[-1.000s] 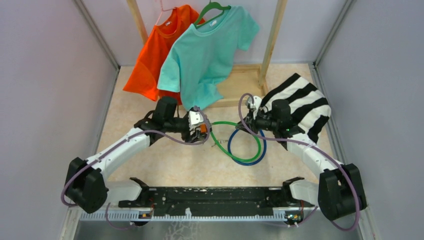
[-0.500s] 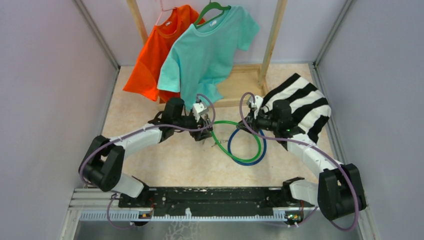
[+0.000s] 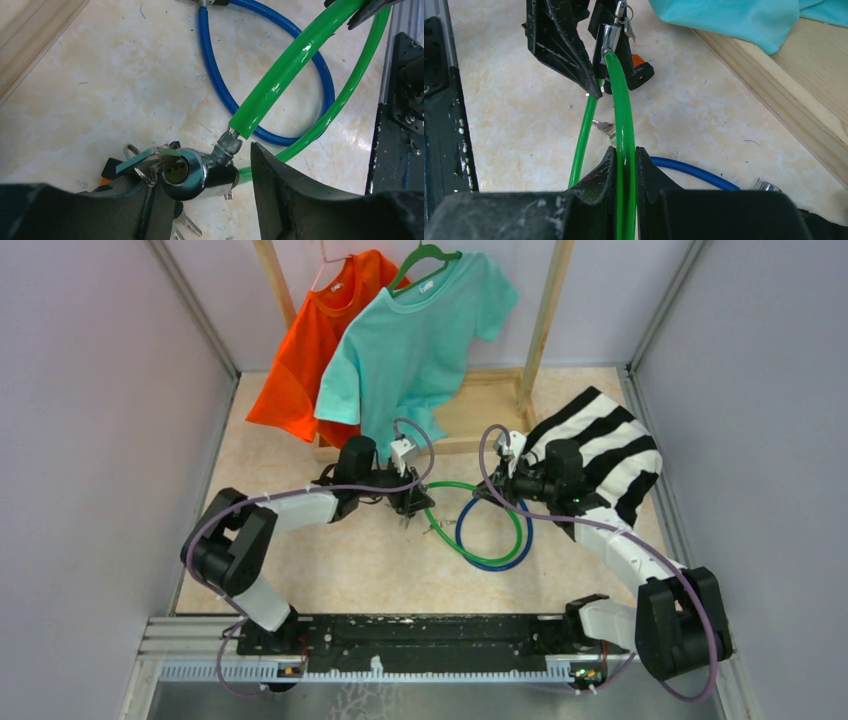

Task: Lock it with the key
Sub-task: Lock the lock.

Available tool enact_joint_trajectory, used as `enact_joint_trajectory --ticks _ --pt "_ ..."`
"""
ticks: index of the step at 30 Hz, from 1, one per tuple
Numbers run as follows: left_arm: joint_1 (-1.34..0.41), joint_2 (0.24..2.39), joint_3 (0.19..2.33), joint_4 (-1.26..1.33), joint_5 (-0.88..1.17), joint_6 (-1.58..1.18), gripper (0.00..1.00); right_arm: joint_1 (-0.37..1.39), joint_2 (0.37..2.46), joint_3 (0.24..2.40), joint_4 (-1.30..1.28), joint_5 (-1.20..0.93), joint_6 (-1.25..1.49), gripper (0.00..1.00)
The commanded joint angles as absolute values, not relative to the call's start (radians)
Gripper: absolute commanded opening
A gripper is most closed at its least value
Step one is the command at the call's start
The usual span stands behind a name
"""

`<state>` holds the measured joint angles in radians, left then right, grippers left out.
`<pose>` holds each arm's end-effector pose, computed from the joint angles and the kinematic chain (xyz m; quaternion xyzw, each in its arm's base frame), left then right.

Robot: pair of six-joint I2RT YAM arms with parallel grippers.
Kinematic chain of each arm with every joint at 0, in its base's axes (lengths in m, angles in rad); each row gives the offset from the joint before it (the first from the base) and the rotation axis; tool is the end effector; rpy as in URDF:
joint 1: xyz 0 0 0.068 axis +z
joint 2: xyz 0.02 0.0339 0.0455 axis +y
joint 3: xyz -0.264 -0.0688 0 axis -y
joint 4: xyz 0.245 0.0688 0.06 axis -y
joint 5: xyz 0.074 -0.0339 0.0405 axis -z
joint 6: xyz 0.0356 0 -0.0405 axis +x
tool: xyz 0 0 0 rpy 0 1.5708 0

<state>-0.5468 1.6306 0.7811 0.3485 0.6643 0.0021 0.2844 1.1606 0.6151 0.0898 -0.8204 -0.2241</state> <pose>0.2723 -0.1914 0.1837 0.3804 0.7378 -0.3998 0.3887 0.2265 0.0933 0.2365 -0.3999 0.7001 0.3529 0.4748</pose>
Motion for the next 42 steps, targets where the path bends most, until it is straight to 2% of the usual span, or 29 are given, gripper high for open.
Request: enact_joint_trajectory --ticks 1,9,14,15,21,30,35,42 --pt "-0.539 1.664 0.775 0.472 0.708 -0.061 0.54 0.285 1.174 0.601 0.074 -0.868 -0.216 0.0" --pt "-0.533 1.627 0.805 0.454 0.808 -0.036 0.27 0.285 1.163 0.627 0.058 -0.889 -0.209 0.0" --pt "-0.532 1.529 0.893 0.256 0.895 0.108 0.06 0.292 1.15 0.654 0.062 -0.978 -0.215 0.0" --pt "-0.533 1.512 0.919 0.193 0.906 0.15 0.04 0.297 1.149 0.657 0.069 -0.995 -0.217 0.0" --pt "-0.534 1.414 1.08 -0.225 0.888 0.447 0.0 0.371 1.167 0.693 0.106 -1.046 -0.279 0.02" --pt "-0.556 1.285 1.107 -0.46 0.851 0.665 0.0 0.473 1.262 0.721 0.327 -1.065 -0.266 0.02" --pt "-0.574 1.246 1.064 -0.497 0.851 0.716 0.0 0.48 1.277 0.698 0.387 -1.065 -0.271 0.02" --pt "-0.623 1.25 1.001 -0.442 0.843 0.702 0.0 0.481 1.267 0.67 0.325 -1.059 -0.347 0.02"
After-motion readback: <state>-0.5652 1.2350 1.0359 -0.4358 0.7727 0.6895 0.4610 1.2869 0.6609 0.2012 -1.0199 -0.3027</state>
